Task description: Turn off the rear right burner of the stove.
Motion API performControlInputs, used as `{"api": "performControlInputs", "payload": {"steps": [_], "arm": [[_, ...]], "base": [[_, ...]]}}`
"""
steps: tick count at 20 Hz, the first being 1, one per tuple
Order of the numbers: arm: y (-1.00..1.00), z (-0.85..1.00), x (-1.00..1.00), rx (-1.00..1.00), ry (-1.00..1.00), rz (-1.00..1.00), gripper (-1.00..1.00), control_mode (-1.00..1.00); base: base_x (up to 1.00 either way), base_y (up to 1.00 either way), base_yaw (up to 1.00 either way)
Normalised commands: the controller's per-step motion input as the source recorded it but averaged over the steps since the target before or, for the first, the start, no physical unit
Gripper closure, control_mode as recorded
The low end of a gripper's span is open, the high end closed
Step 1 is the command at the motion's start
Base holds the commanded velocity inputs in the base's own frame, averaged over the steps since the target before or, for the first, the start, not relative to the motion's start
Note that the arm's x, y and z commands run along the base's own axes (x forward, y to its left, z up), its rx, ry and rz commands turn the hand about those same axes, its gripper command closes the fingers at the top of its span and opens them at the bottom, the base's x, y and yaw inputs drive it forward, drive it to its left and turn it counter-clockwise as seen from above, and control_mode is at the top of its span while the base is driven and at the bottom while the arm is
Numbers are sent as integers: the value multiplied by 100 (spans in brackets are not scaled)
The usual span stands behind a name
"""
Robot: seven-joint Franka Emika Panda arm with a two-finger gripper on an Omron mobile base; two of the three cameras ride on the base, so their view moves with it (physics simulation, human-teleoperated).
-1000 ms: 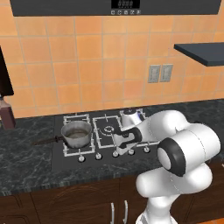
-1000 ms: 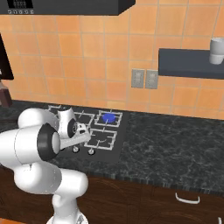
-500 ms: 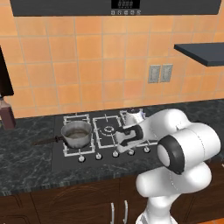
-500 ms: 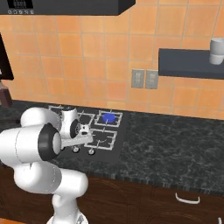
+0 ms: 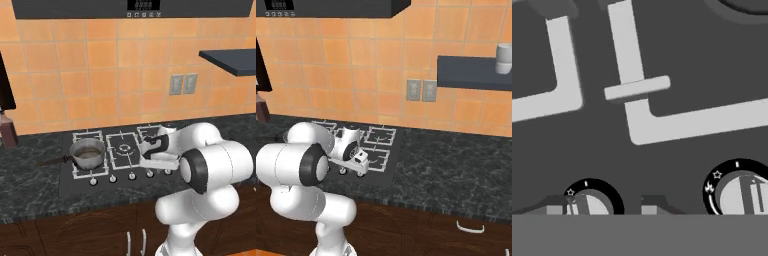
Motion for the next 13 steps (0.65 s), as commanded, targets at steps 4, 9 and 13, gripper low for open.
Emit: {"api": "performControlInputs", "payload": {"steps": [4,9,13], "arm": [[-39,-31,-1,21,0,-61,100,-100],[0,0,0,-1,0,0,100,-100],[0,0,0,0,0,0,100,-100]], "base": [[0,0,0],[0,0,0],[0,0,0]]}}
